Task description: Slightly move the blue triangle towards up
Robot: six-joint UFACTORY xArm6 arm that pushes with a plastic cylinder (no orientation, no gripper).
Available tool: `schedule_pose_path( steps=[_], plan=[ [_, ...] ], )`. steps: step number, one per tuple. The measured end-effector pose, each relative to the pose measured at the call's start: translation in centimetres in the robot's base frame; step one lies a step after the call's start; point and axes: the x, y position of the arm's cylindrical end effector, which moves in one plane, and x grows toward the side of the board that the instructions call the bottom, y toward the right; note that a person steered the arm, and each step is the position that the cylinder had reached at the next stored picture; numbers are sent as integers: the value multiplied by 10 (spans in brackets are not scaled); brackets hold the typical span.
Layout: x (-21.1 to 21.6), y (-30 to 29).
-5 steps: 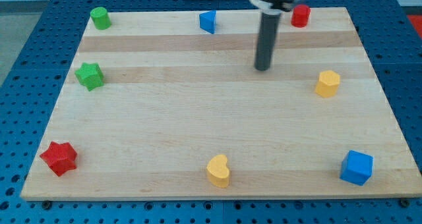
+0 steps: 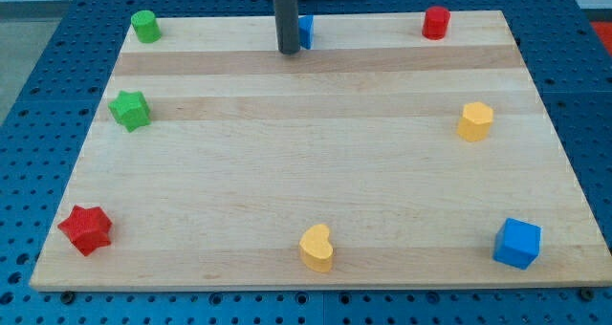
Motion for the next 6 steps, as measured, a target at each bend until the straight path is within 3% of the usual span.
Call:
schedule_pose_path(
  steps=[2,3,4,6],
  plan=[
    [-29,6],
    [-16,7],
    [32,39],
    [46,236]
  ],
)
